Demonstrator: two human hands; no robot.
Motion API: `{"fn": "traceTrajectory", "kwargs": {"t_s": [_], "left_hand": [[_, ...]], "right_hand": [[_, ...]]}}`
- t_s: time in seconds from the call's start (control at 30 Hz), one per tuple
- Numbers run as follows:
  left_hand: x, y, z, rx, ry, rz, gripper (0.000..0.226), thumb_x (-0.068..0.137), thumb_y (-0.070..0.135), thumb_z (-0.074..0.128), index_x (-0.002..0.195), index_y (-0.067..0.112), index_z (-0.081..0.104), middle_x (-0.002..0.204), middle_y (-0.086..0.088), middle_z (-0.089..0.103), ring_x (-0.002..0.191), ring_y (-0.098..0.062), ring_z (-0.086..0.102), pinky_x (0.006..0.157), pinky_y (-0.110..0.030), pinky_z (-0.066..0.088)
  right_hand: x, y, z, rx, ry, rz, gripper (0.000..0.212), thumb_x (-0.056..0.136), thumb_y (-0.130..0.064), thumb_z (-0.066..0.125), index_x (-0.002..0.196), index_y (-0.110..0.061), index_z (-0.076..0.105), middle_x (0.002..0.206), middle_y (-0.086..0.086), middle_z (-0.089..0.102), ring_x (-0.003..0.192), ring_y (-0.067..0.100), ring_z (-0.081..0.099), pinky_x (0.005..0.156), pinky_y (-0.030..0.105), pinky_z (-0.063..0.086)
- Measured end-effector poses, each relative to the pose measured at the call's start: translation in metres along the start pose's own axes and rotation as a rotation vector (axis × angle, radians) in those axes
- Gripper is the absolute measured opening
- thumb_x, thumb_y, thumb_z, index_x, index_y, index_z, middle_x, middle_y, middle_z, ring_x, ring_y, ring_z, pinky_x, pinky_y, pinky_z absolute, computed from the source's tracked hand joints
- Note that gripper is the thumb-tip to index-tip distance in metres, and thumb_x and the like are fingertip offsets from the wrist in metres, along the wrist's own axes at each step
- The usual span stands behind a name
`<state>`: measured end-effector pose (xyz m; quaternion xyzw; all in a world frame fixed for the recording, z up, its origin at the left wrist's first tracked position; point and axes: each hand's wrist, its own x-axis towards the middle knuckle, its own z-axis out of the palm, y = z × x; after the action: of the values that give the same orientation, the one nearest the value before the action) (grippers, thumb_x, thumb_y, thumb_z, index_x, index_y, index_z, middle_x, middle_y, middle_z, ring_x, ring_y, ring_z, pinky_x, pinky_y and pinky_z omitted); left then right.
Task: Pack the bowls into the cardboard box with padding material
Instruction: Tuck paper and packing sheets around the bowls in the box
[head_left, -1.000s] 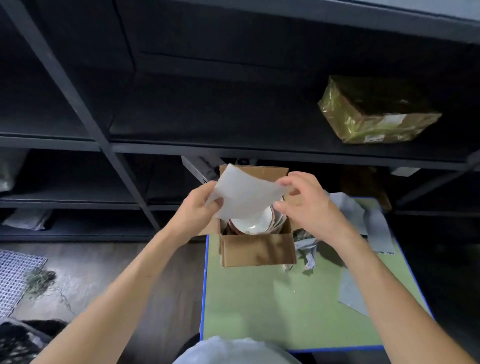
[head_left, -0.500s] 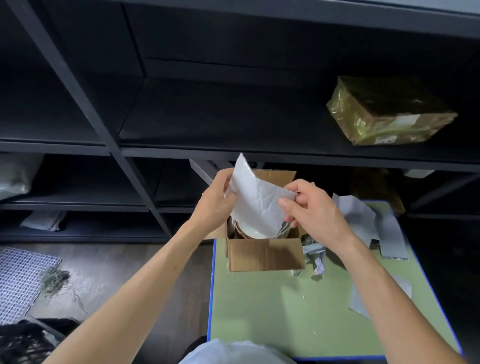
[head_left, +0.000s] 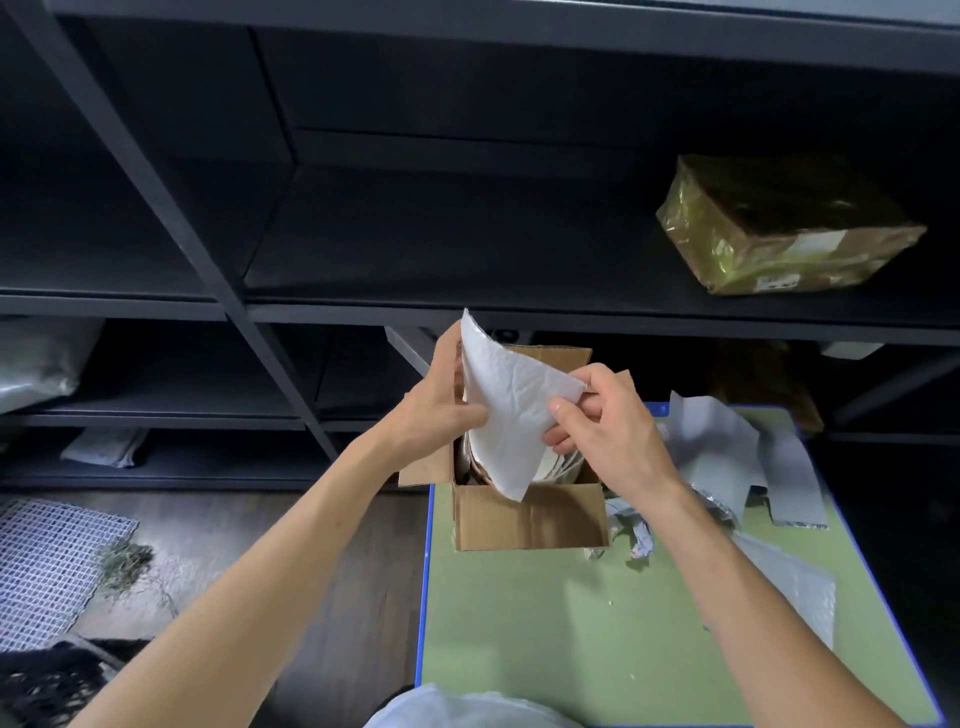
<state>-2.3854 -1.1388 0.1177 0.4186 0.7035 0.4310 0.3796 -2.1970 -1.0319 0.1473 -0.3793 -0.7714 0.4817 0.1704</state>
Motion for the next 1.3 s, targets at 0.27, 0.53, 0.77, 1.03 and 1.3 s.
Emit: {"fn": "traceTrajectory", "kwargs": {"t_s": [0.27, 0.53, 0.77, 1.03, 1.3], "left_hand": [[-0.004, -0.004, 0.003, 0.046, -0.022, 0.034, 0.123, 0.072, 0.038, 0.087, 0.142, 0.066, -0.01, 0.145, 0.019, 0.04, 0.134, -0.005, 0.042, 0.109, -0.033, 0.041], [0.007, 0.008, -0.009, 0.132, -0.042, 0.076, 0.113, 0.077, 0.029, 0.084, 0.151, 0.049, 0.001, 0.137, 0.01, 0.046, 0.12, -0.004, 0.049, 0.094, -0.02, 0.045], [0.009, 0.005, -0.014, 0.055, -0.131, 0.042, 0.095, 0.083, 0.053, 0.073, 0.15, 0.051, 0.005, 0.139, 0.015, 0.045, 0.123, -0.001, 0.05, 0.096, -0.022, 0.047], [0.011, 0.003, -0.01, 0.012, -0.021, 0.055, 0.085, 0.079, 0.088, 0.031, 0.15, 0.043, 0.021, 0.142, 0.005, 0.047, 0.126, -0.011, 0.05, 0.104, -0.034, 0.043], [0.018, 0.014, -0.005, 0.069, 0.049, 0.053, 0.078, 0.091, 0.07, 0.038, 0.155, 0.03, 0.018, 0.158, 0.007, 0.031, 0.125, -0.004, 0.042, 0.098, -0.028, 0.037]], "right_hand": [[-0.003, -0.008, 0.017, 0.039, -0.018, -0.031, 0.007, 0.098, -0.017, 0.058, 0.104, -0.017, 0.054, 0.078, -0.002, 0.075, 0.072, 0.009, 0.073, 0.075, 0.036, 0.061], [-0.001, -0.014, 0.018, 0.015, -0.028, -0.05, 0.008, 0.096, -0.013, 0.058, 0.099, -0.016, 0.065, 0.078, -0.004, 0.075, 0.073, 0.006, 0.072, 0.07, 0.018, 0.055], [-0.002, -0.01, 0.033, -0.078, -0.005, -0.012, 0.011, 0.097, -0.026, 0.055, 0.091, -0.017, 0.057, 0.072, -0.005, 0.073, 0.065, 0.007, 0.071, 0.071, 0.048, 0.06], [-0.006, -0.004, 0.037, -0.134, 0.032, -0.014, 0.007, 0.096, -0.026, 0.053, 0.093, -0.022, 0.058, 0.078, -0.008, 0.074, 0.071, 0.003, 0.07, 0.073, 0.043, 0.058], [-0.013, 0.003, 0.039, -0.16, 0.043, -0.016, 0.006, 0.095, -0.027, 0.054, 0.098, -0.023, 0.057, 0.084, -0.007, 0.073, 0.078, 0.008, 0.07, 0.072, 0.042, 0.058]]}}
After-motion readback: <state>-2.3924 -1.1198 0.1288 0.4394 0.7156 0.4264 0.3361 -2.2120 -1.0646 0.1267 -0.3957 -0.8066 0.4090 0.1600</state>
